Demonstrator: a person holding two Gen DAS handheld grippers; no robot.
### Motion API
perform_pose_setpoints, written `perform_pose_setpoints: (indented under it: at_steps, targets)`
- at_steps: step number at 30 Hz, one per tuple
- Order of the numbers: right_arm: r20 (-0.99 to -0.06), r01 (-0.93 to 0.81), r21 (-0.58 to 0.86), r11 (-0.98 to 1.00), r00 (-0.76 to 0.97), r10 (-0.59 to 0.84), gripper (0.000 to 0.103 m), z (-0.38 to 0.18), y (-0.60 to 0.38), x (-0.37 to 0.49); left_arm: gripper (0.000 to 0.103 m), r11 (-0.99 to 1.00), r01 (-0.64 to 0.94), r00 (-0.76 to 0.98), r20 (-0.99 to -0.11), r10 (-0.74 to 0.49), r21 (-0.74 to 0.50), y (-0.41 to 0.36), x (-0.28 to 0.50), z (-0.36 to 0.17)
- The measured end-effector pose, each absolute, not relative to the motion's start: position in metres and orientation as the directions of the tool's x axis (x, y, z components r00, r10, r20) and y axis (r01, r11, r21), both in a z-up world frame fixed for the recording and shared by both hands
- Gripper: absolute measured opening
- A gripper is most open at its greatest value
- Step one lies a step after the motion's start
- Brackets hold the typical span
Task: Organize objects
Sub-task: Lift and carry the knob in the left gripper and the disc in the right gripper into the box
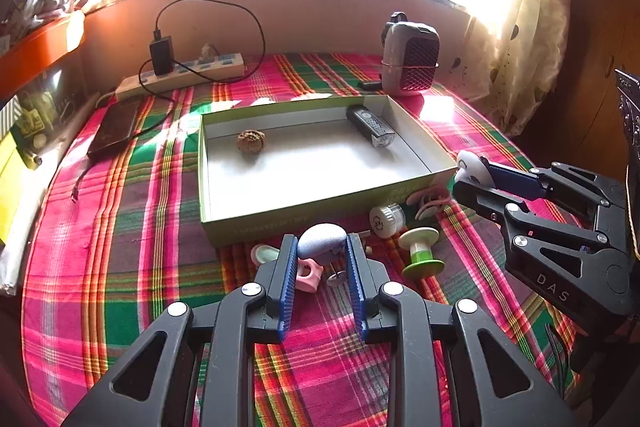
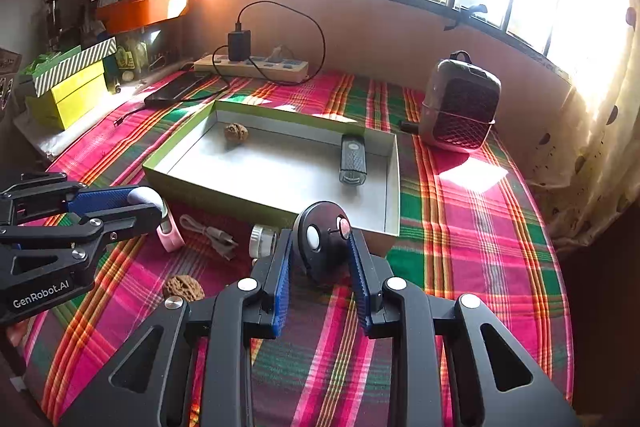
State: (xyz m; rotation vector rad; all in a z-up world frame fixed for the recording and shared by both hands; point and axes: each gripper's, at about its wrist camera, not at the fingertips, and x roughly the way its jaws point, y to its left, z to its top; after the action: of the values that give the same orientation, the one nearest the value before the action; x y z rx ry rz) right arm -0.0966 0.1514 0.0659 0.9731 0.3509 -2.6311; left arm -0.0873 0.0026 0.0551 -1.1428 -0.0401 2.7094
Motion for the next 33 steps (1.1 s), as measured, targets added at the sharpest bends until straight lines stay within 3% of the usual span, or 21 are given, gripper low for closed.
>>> perform_pose_setpoints:
  at_steps: [15,33]
  targets:
    - [-0.642,0.394,-0.106,-0.913,-0.728,-0.24,0.028,0.085,0.135,-0.147,0.022,-0.985,-0.146,-0.69,-0.704,0.171,-0.096,-0.007,-0.131,0.061]
    - [-0.718,0.48,-0.081,-0.874,-0.636,-0.283,0.028,0.053,0.096,-0.225,0.022,-0.992,-0.094,-0.656,-0.744,0.127,-0.087,-0.021,-0.18,0.034]
